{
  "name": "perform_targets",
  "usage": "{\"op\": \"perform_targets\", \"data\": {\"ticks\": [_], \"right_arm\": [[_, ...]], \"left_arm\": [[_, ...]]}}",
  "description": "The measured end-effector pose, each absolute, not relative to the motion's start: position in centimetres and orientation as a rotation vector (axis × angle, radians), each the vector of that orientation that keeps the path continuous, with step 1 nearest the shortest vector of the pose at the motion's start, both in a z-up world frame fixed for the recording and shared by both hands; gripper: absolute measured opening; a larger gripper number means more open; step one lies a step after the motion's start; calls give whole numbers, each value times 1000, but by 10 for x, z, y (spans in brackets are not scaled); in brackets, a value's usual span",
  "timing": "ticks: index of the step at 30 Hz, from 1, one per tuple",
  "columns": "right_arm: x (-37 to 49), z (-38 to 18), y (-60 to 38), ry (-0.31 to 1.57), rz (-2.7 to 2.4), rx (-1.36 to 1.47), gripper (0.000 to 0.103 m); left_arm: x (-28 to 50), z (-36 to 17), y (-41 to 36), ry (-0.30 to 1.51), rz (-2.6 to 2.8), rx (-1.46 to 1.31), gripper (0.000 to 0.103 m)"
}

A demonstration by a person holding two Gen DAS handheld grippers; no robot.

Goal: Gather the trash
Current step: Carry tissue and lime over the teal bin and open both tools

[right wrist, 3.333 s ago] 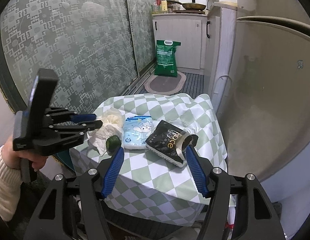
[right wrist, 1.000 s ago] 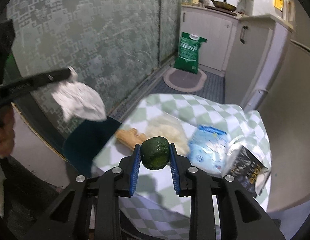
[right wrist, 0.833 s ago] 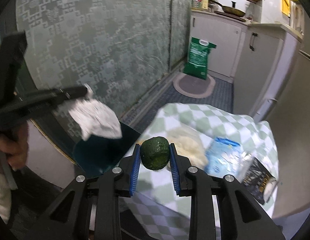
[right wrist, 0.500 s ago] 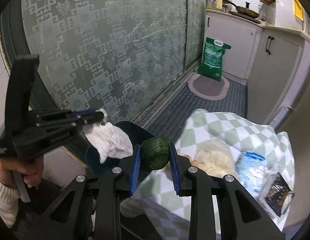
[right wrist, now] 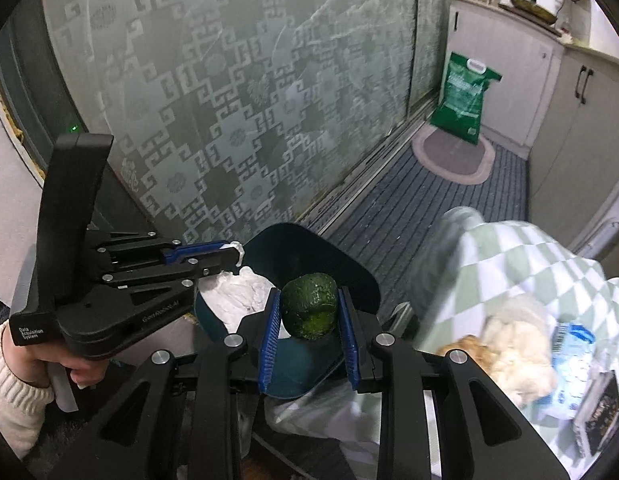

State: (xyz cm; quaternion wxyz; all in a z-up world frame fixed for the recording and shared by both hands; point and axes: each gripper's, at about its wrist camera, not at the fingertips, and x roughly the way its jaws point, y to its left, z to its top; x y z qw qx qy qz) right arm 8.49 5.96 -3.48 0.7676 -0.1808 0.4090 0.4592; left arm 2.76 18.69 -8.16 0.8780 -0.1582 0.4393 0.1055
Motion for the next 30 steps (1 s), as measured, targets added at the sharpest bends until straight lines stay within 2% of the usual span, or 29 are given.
{"op": "perform_targets", "data": {"ticks": [8,12,20,21,26,30], "right_arm": [[90,-57,79,975,992,-419,28],[93,-65,86,1005,993,-418,28],[101,-84,100,1067,977,-442,28],[101,-86,102,1072,977,-445,28],[102,-99,113,1100,973,-467,28],[104,-111,121,1126,955,-493,28]], "left_arm": [[32,-110,200,999,220,-344,9],[34,-117,202,1016,222,-351,18],[32,-125,206,1049,226,-338,27],[31,-128,207,1057,225,-340,31],[29,-133,211,1071,238,-331,32],[26,-131,212,1065,246,-332,37]]}}
